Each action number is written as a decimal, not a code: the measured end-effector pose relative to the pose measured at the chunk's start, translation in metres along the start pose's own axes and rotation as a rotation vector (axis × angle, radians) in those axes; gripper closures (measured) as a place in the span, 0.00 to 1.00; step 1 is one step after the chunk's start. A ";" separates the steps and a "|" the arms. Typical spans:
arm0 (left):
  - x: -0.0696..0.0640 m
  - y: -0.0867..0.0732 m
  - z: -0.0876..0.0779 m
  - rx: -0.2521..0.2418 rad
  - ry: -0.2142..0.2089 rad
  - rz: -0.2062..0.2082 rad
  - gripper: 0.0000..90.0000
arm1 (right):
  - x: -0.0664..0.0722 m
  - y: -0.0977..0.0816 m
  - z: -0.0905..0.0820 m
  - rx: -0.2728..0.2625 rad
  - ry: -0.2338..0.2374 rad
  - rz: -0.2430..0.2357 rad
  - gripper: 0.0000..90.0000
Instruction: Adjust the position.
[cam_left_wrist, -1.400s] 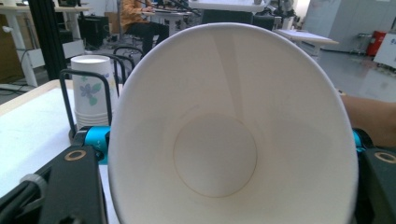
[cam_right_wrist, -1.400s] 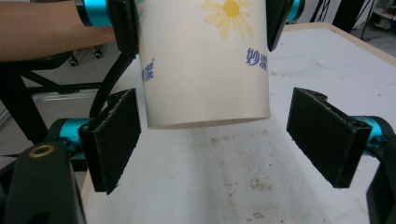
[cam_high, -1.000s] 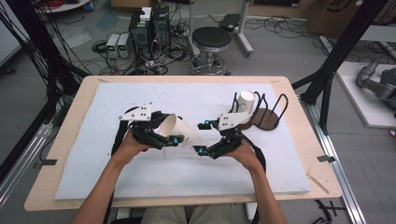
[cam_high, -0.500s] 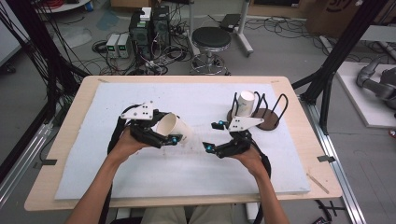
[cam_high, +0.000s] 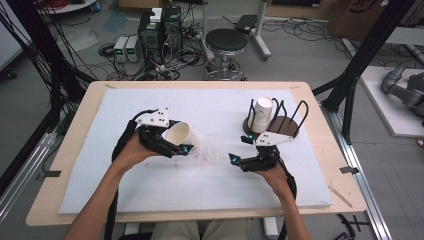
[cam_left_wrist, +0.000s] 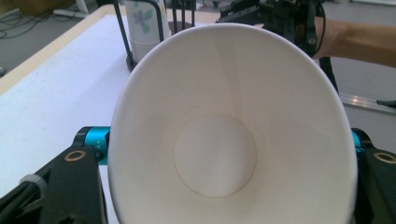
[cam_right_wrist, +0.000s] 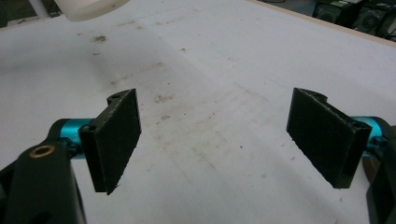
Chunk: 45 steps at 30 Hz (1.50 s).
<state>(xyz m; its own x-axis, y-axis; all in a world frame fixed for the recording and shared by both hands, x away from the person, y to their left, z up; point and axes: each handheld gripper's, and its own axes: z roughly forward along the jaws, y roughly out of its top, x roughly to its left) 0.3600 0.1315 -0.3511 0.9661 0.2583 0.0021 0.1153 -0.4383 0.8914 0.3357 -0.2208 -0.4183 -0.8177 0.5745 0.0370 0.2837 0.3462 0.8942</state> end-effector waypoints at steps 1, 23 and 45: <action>0.000 0.001 0.001 0.011 0.004 -0.003 0.33 | -0.001 -0.001 -0.001 -0.003 -0.004 0.002 0.20; 0.006 0.015 0.012 0.258 0.027 0.021 0.33 | -0.012 -0.028 -0.005 0.064 -0.151 0.062 0.20; 0.016 0.015 0.014 0.369 0.046 0.018 0.33 | -0.016 -0.036 -0.001 0.093 -0.174 0.080 0.20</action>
<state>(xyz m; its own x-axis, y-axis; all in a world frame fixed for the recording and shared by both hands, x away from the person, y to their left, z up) 0.3807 0.1168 -0.3437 0.9581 0.2829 0.0441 0.1825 -0.7221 0.6673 0.3378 -0.2429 -0.4502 -0.6942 0.7195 0.0218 0.3964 0.3568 0.8459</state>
